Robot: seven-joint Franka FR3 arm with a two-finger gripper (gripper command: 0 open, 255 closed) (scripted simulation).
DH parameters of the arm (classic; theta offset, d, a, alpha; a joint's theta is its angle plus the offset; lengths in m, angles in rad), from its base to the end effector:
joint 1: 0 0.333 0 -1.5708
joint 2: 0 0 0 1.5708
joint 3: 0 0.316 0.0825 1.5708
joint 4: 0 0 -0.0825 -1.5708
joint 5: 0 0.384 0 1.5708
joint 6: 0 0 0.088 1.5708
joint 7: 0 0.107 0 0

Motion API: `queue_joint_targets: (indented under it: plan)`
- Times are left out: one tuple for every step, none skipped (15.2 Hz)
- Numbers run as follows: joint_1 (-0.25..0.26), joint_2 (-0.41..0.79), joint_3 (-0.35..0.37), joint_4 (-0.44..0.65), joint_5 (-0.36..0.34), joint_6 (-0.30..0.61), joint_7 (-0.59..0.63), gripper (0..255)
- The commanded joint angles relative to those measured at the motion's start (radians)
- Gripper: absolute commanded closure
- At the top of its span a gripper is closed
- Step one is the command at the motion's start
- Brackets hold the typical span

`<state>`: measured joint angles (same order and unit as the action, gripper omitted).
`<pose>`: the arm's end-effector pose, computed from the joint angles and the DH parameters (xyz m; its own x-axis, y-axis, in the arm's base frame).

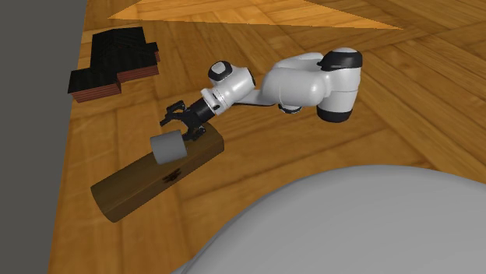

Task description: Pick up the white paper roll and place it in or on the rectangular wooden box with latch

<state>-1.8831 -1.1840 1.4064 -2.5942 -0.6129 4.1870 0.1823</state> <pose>0.4537 -0.0385 0.3682 0.3100 0.9177 0.2486 0.2643 -0.3343 0.9046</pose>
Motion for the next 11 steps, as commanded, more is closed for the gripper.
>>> queue_joint_targets:
  plan:
    - [0.051,0.004,-0.049,-0.051,-0.034,0.007,0.0,0]
    - [0.085,0.003,-0.083,-0.086,-0.056,0.012,0.0,0]
    - [0.113,0.002,-0.112,-0.113,-0.075,0.016,0.002,0]
    - [0.113,0.001,-0.112,-0.113,-0.075,0.016,0.003,0]
    - [0.112,0.001,-0.112,-0.113,-0.075,0.016,0.003,0]
    - [0.112,0.001,-0.112,-0.113,-0.075,0.017,0.003,0]
    - [0.112,0.001,-0.112,-0.113,-0.075,0.017,0.003,0]
    - [0.112,0.001,-0.112,-0.113,-0.075,0.017,0.003,0]
    - [0.112,0.001,-0.112,-0.113,-0.075,0.017,0.003,0]
    - [0.112,0.001,-0.112,-0.113,-0.075,0.017,0.003,0]
    - [0.112,0.001,-0.112,-0.113,-0.075,0.017,0.003,0]
